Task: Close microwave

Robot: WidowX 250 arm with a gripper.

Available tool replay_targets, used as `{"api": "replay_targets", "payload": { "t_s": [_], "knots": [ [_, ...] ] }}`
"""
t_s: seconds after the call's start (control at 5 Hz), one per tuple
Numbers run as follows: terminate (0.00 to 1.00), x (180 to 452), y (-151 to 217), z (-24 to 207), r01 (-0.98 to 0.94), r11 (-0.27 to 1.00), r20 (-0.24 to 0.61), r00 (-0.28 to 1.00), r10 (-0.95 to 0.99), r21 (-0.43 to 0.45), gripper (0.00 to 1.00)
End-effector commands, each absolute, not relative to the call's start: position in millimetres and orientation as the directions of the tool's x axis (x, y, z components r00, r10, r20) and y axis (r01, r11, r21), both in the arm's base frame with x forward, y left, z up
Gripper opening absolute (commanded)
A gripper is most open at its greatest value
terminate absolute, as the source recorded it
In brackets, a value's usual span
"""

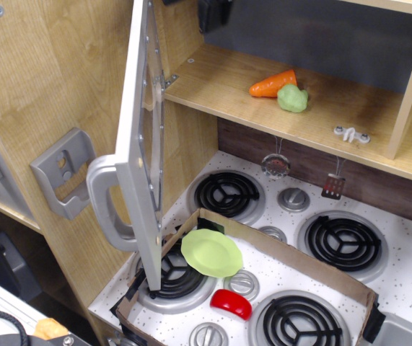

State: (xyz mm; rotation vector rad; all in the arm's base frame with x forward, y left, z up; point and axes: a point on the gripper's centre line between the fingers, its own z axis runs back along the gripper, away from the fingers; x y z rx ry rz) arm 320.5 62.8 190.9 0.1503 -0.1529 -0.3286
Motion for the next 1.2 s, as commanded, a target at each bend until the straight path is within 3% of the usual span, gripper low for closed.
{"api": "replay_targets", "payload": {
  "t_s": [0.0,0.4,0.8,1.0],
  "knots": [
    [0.00,273.1,76.4,228.3,0.228,0.949,0.171,0.948,-0.268,0.219,1.00],
    [0.00,221.0,78.8,215.8,0.186,0.963,0.105,0.972,-0.209,0.194,1.00],
    [0.00,178.9,75.4,201.6,0.128,0.961,0.056,0.988,-0.145,0.243,1.00],
    [0.00,169.2,78.1,183.4,0.127,0.951,0.029,0.990,-0.141,0.283,1.00]
  ]
}}
